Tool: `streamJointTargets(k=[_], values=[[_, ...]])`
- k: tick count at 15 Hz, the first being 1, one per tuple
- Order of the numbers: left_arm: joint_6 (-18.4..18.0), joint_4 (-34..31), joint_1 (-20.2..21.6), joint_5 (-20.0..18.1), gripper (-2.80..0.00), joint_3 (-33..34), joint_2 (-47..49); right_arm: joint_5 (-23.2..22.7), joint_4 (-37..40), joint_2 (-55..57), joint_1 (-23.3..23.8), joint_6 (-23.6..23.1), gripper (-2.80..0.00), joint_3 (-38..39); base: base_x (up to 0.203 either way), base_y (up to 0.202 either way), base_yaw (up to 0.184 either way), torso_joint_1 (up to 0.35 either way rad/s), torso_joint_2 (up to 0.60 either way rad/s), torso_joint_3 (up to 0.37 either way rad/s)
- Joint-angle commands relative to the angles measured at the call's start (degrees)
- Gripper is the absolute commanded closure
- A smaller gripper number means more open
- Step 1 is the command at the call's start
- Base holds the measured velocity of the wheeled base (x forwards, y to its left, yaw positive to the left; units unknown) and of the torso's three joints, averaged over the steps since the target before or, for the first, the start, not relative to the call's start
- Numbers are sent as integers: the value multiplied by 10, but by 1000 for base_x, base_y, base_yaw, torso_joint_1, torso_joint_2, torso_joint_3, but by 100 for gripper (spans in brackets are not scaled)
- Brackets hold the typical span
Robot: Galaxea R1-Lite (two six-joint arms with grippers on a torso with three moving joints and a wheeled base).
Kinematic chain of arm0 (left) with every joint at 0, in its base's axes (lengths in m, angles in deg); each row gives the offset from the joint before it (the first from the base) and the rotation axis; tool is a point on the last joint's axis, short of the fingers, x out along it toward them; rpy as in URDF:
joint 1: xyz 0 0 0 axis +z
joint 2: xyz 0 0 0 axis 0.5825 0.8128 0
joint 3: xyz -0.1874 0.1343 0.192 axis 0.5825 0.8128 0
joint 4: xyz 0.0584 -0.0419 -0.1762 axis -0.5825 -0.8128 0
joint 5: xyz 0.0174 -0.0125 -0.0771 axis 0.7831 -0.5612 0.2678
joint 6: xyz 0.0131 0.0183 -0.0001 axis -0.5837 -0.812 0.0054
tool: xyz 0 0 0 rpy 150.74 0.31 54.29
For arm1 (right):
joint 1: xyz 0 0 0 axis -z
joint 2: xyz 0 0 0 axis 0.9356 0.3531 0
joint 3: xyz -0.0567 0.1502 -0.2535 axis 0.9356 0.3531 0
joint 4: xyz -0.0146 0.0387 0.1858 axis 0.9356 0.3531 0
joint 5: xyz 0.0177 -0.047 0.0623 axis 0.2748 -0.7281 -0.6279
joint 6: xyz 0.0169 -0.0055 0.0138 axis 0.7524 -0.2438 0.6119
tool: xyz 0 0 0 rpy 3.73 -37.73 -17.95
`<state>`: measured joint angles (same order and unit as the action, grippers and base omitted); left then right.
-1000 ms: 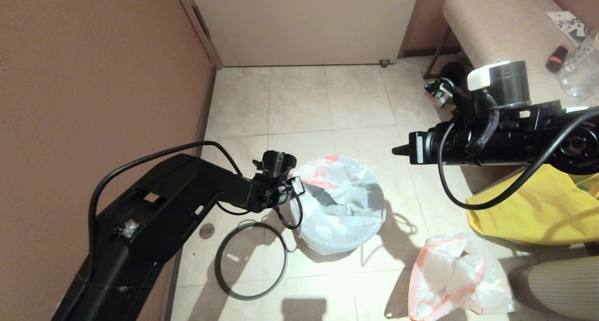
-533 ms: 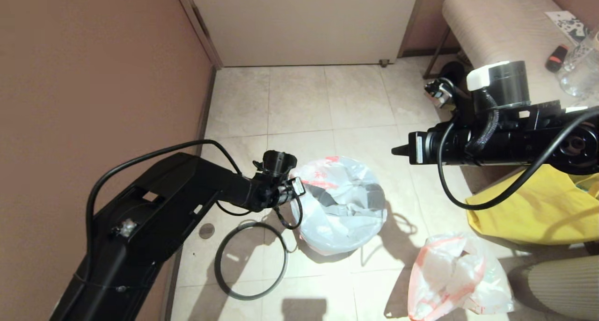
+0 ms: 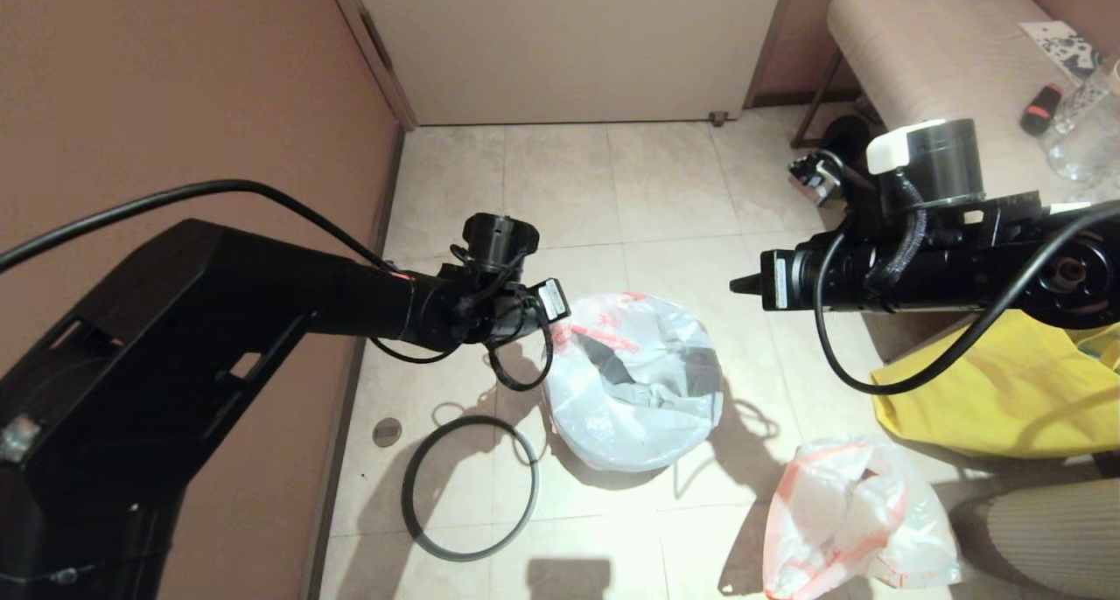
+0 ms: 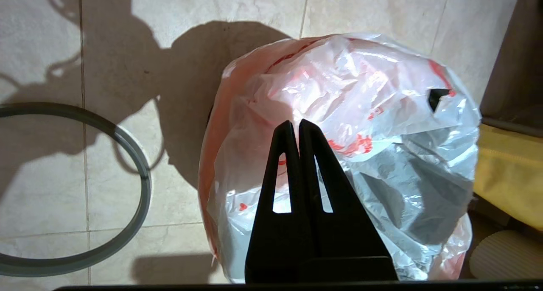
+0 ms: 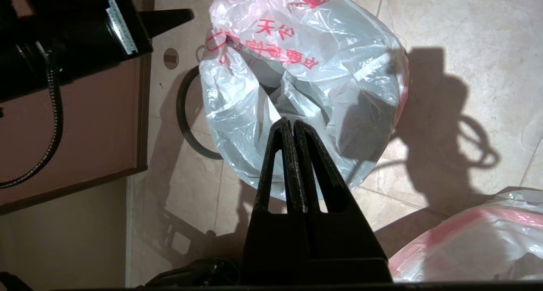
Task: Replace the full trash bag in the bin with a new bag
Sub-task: Put the new garbage bag on the trash can, then place the trash can ring on the trash can
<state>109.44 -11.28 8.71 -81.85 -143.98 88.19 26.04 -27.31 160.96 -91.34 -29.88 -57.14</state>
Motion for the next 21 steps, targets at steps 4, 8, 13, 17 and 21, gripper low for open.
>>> streamJointTargets(k=[4,8,13,17,21], values=[[3,-4,1,-10,0,-11,30,0,0,7,-3,0,0,0,0,0,0,0,0,0],[4,-13,6,-26,0,-18,30,1,-33,45,4,4,0,-4,0,0,0,0,0,0],[-3,-206,37,-47,0,-103,-9,29,-63,214,8,56,0,-61,0,0,0,0,0,0],[64,-271,80,-45,0,-189,112,142,-223,266,13,129,0,-11,0,0,0,0,0,0],[132,-257,86,-48,0,-47,97,130,-237,110,45,216,0,203,0,0,0,0,0,0]])
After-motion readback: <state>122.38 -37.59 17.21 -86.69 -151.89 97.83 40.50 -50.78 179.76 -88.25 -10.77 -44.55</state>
